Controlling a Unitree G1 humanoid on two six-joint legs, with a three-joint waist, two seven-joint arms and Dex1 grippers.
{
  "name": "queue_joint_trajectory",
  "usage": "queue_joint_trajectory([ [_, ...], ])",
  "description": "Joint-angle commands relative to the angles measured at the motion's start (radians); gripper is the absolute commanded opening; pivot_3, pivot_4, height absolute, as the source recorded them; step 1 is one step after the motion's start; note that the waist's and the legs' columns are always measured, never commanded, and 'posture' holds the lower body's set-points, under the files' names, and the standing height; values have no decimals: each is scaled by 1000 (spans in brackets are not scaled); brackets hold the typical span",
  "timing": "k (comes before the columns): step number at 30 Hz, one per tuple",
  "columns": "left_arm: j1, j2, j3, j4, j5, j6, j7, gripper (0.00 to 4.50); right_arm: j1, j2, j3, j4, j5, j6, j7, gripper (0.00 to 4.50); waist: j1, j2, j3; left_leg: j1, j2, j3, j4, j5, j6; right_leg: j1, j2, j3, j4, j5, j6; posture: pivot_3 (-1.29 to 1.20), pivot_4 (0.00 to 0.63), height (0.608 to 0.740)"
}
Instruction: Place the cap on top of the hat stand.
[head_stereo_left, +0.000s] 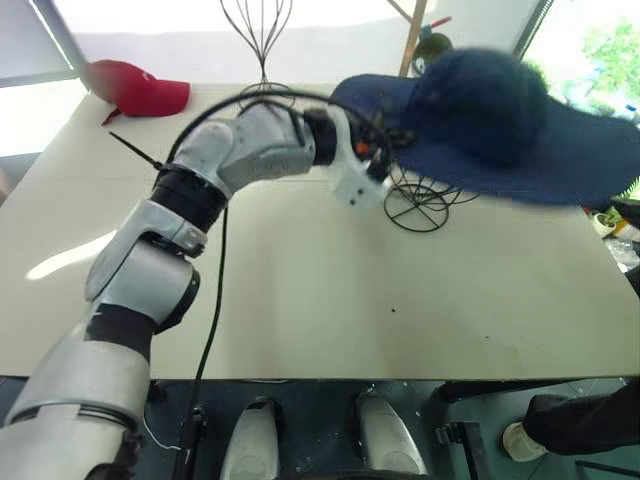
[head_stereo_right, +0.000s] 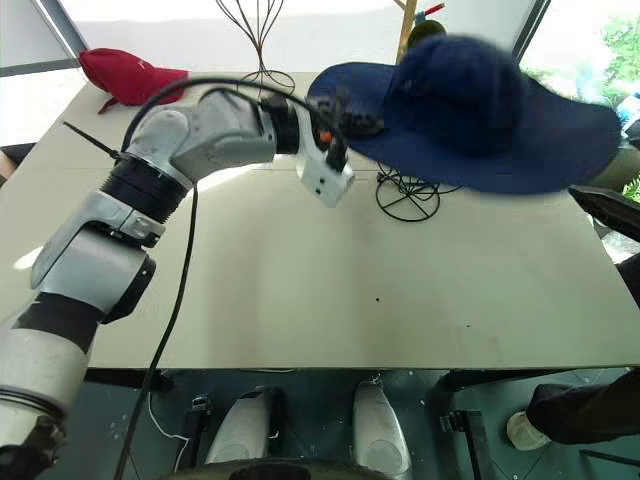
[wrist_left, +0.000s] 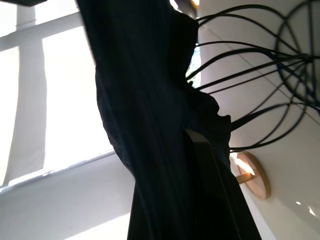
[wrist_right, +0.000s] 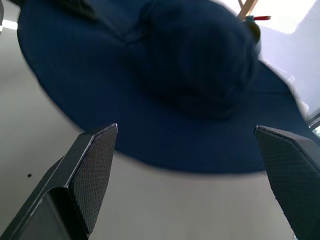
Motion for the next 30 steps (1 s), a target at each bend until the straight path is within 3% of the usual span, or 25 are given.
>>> queue_joint_trajectory([
  [1,-44,-13,-67,14,160,12,198,56,-18,11,-53,-20,32,18,-37,4500,2,0,0,0,0,0,0,0,0,0,0,0,0,0,0,0,150,739],
  [10,-39,-42,-133,110,241,19,332,56,101,19,-100,-34,-4,27,-15,4500,6,-1,0,-1,0,0,0,0,0,0,0,0,0,0,0,0,150,739],
  [16,-15,-28,-142,122,233,-1,332,56,155,11,-137,-6,-32,13,2,4500,6,-1,0,-1,0,0,0,0,0,0,0,0,0,-1,1,0,150,739],
  [22,30,-42,-111,147,151,-14,257,56,135,1,-125,4,-28,18,-8,4500,5,-1,0,-1,-1,0,0,0,0,0,0,0,0,-1,0,0,150,739],
  [30,152,-72,-50,110,-55,-8,29,56,129,5,-108,8,-34,5,-10,4500,3,0,0,-1,0,0,0,0,0,0,0,0,0,0,2,0,150,739],
])
